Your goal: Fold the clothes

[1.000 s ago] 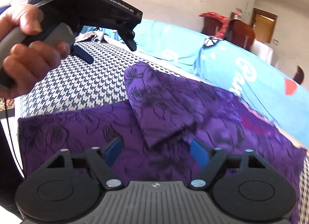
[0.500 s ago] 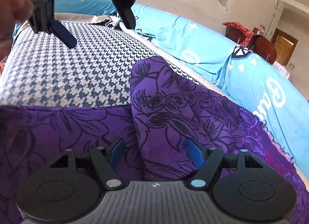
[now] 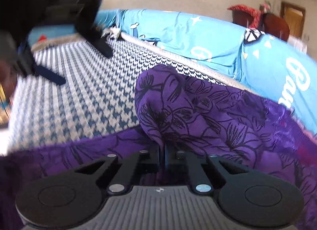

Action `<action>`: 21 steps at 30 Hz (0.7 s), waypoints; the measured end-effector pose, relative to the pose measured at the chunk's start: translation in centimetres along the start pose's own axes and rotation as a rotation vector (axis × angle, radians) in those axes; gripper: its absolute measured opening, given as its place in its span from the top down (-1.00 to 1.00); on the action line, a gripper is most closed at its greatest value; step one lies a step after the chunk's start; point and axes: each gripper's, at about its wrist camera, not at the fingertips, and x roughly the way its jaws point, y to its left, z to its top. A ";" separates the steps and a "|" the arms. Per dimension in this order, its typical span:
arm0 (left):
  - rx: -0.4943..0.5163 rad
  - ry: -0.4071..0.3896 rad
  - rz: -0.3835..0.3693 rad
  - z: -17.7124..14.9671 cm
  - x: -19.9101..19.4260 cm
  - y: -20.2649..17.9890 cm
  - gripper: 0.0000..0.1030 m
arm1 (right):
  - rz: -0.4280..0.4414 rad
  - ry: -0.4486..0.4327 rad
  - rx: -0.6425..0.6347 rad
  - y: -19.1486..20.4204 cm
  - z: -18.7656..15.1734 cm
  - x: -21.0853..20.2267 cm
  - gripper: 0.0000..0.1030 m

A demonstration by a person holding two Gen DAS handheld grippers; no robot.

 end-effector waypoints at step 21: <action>0.035 0.042 0.017 -1.9 1.9 -2.1 -0.93 | -0.017 -0.394 0.901 -17.3 1.2 -11.6 0.87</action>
